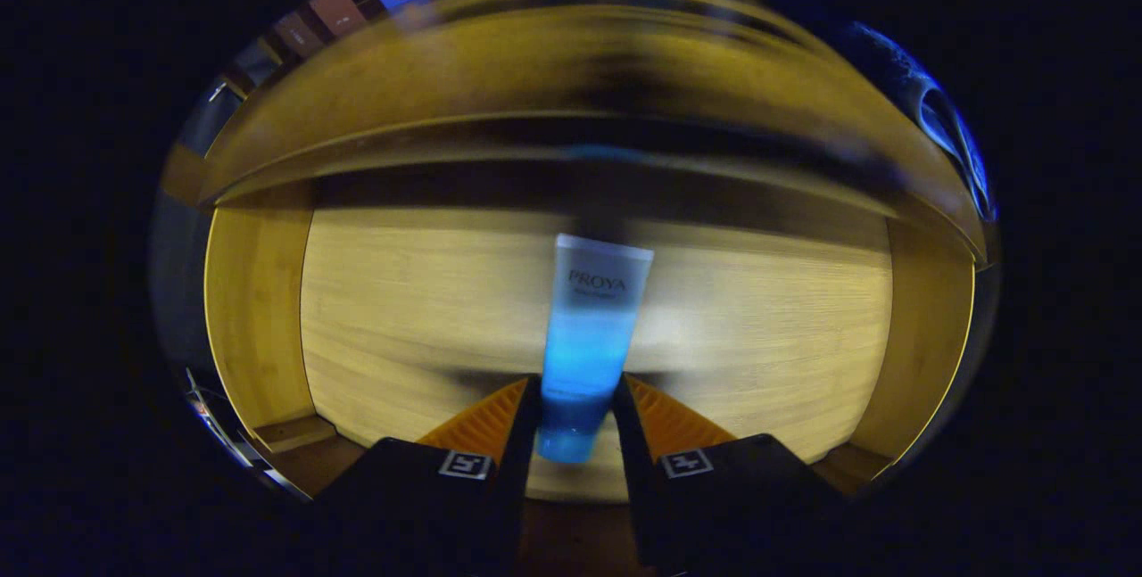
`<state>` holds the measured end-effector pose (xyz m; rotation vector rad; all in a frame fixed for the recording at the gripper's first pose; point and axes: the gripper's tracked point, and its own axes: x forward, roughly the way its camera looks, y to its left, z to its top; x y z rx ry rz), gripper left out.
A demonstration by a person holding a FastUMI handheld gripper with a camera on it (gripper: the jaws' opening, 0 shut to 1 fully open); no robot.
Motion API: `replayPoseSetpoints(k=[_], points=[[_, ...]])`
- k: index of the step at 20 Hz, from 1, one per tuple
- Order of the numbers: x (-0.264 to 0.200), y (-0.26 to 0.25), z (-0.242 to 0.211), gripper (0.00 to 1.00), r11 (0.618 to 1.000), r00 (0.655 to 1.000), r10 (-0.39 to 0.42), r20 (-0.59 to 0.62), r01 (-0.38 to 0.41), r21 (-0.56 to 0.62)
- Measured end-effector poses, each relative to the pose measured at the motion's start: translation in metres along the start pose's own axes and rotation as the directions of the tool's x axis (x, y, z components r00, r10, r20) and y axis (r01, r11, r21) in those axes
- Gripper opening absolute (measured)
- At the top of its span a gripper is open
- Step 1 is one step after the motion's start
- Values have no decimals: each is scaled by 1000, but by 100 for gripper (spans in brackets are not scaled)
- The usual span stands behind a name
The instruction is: Pull open the drawer, take out the items inside it, and place them on the countertop above the cabinet.
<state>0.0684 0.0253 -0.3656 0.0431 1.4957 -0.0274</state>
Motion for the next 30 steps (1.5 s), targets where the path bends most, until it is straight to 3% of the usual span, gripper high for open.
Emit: replayPoseSetpoints(k=[3, 6, 12, 19, 27, 30], points=[[-2, 0, -2, 42, 1000, 1000, -6, 7, 6, -8], [-14, 6, -3, 41, 999, 999, 40, 26, -40, 16], [-75, 7, 0, 42, 998, 984, 61, 169, -59, -19], [-155, 6, 54, 41, 997, 926, 78, 368, -70, -33], [-134, -22, 148, 41, 997, 933, -21, 360, 45, -60], [-113, -22, 172, 41, 1000, 938, -20, 346, 24, -10]])
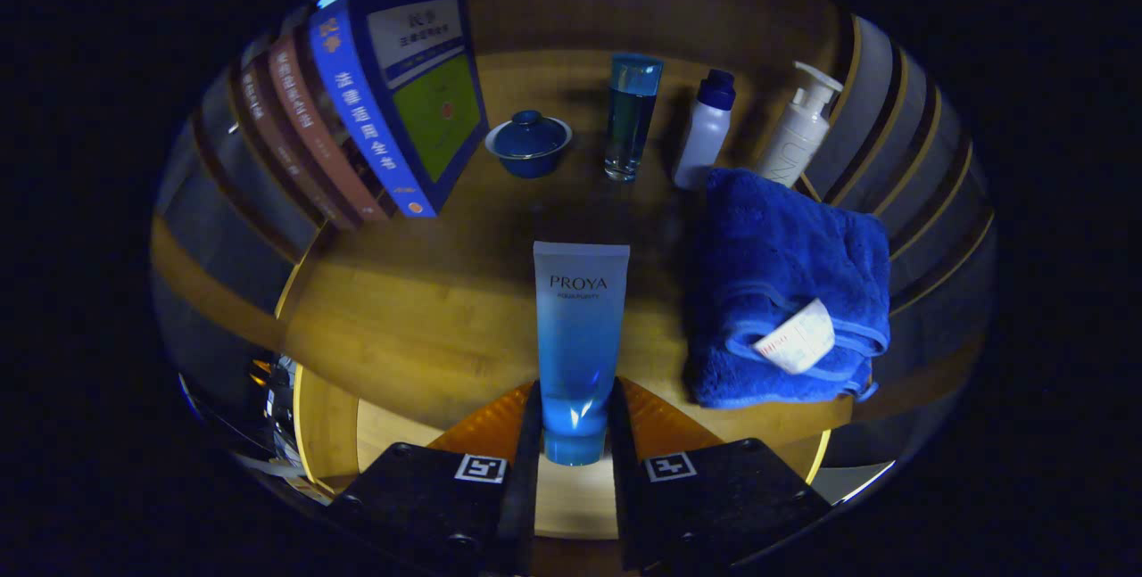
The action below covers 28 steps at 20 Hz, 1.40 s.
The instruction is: Pull open the drawer, take out the items inside it, and place them on the countertop above the cabinet.
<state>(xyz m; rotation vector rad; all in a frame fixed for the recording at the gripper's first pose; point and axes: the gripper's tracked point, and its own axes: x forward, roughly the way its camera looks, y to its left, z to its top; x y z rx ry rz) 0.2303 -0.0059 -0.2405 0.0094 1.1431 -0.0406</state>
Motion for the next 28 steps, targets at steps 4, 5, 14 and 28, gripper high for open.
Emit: replayPoseSetpoints(k=[4, 5, 14, 28], points=[[19, -8, 10, 41, 999, 1000, -12, -17, 12, 31], [19, -8, 11, 44, 1000, 1000, -10, -16, 10, 24], [13, -2, 21, 100, 1000, 999, 16, 49, -17, 17], [-201, 18, -65, 99, 989, 812, 107, 574, -144, 18]])
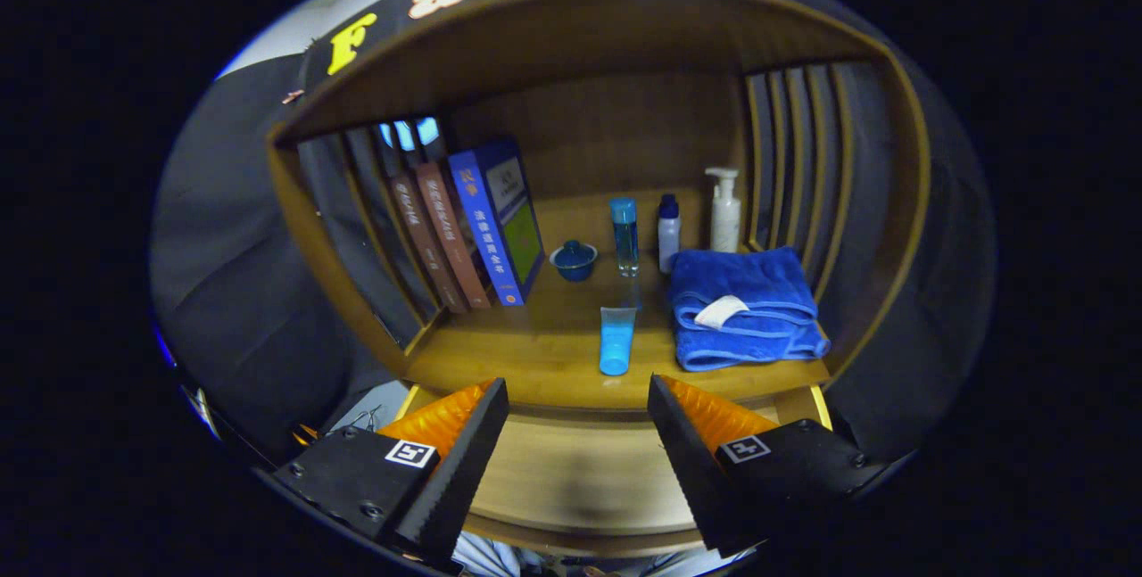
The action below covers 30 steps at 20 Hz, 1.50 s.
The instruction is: Pull open the drawer, take out the items inside it, and place them on the countertop above the cabinet.
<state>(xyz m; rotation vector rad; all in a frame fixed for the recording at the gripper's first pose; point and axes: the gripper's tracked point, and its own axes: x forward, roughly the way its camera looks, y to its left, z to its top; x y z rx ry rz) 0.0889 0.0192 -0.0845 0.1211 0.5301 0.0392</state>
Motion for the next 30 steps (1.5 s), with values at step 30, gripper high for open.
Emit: replayPoseSetpoints(k=[30], points=[[-33, -6, -242, 99, 988, 986, -157, -57, 157, -5]])
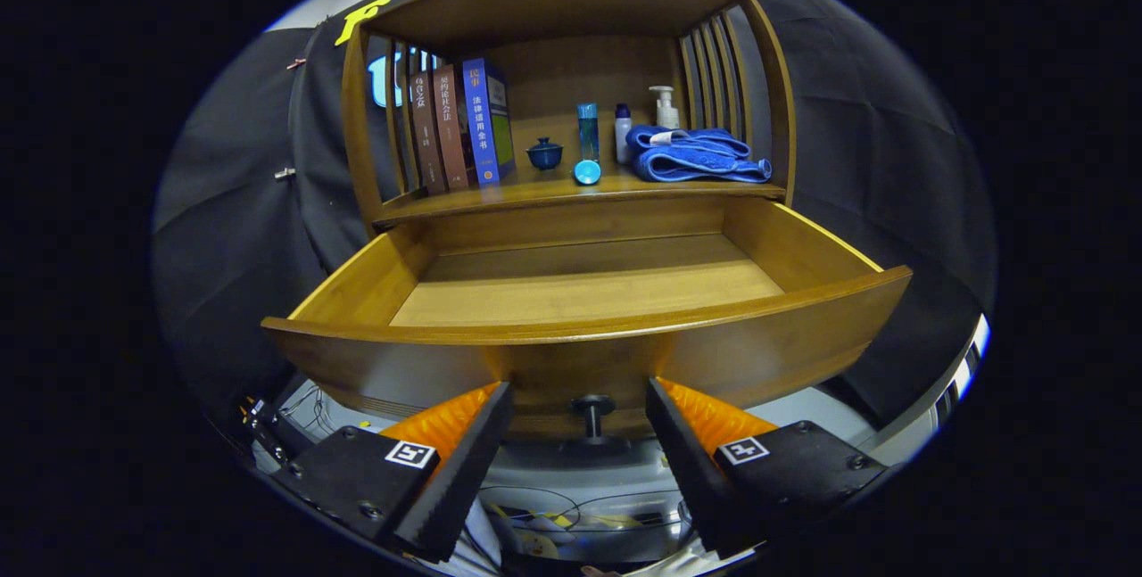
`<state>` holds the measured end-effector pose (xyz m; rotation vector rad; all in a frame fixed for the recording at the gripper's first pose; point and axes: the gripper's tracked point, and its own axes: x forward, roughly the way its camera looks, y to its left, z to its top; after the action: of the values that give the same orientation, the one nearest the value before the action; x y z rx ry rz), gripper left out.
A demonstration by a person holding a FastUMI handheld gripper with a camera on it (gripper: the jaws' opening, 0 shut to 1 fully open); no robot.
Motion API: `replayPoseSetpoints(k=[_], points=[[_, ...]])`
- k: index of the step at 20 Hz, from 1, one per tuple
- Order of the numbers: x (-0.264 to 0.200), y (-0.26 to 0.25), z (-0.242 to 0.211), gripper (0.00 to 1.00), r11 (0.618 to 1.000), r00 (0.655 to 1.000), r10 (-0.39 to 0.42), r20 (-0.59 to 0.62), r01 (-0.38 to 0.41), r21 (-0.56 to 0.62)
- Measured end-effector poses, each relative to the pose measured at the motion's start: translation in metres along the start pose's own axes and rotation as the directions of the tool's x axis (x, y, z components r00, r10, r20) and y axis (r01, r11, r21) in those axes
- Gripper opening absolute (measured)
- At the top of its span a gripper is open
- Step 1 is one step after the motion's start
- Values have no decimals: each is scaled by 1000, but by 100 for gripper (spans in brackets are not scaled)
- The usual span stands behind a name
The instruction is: Pull open the drawer, take out the items inside it, and place them on the countertop above the cabinet.
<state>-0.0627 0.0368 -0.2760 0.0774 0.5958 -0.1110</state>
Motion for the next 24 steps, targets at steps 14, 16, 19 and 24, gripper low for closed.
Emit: replayPoseSetpoints(k=[14, 16, 19, 24], points=[[100, 7, 62, 99, 998, 997, -7, 71, 3, 58], [115, 8, 69, 99, 998, 997, -8, 76, 4, 59], [136, 8, 78, 99, 998, 997, -3, 71, -2, 63], [159, 9, 89, 99, 998, 997, -7, 79, 2, 59]])
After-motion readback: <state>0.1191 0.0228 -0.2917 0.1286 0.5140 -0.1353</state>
